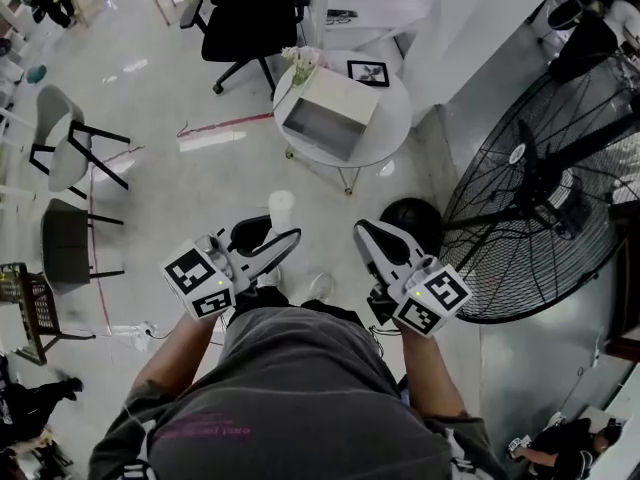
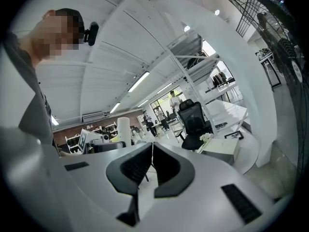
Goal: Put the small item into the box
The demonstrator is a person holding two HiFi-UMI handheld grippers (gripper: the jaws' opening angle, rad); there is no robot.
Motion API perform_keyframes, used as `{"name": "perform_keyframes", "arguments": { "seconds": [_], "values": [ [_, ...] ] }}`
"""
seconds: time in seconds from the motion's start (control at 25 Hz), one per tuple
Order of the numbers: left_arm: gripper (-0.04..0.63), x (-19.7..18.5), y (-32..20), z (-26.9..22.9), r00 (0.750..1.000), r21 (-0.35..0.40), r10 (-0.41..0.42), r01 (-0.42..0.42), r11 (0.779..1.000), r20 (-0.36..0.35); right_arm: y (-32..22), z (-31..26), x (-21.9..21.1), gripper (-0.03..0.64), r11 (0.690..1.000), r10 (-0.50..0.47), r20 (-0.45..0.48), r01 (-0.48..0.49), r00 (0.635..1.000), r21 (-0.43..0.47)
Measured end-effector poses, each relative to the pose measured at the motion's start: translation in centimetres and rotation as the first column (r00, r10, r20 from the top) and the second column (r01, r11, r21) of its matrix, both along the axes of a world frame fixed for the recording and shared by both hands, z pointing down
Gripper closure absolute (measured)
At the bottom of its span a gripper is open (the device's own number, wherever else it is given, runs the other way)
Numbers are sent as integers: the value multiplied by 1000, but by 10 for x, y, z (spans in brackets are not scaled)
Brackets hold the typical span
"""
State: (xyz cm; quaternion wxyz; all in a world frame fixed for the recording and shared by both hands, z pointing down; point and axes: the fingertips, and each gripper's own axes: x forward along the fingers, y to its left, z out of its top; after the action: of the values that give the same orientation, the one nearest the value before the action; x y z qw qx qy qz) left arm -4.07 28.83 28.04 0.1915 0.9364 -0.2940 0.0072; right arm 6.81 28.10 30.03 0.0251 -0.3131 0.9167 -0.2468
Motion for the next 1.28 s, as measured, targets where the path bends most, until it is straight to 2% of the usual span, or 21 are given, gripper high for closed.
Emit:
{"name": "perform_keyframes", "arguments": {
  "seconds": [0.6, 1.0, 1.28],
  "values": [
    [453, 30, 32, 5, 999, 12, -40, 40, 999, 0, 28, 7, 27, 595, 999, -39, 15, 39, 999, 0],
    [453, 30, 4, 13, 999, 3, -36, 36, 999, -2, 0, 15, 29, 595, 1000, -27, 20, 28, 999, -13],
    [453, 13, -38, 20, 1000, -23, -10, 9, 1000, -15, -39, 21, 14, 595, 999, 7, 14, -6, 1000, -41]
  ]
}}
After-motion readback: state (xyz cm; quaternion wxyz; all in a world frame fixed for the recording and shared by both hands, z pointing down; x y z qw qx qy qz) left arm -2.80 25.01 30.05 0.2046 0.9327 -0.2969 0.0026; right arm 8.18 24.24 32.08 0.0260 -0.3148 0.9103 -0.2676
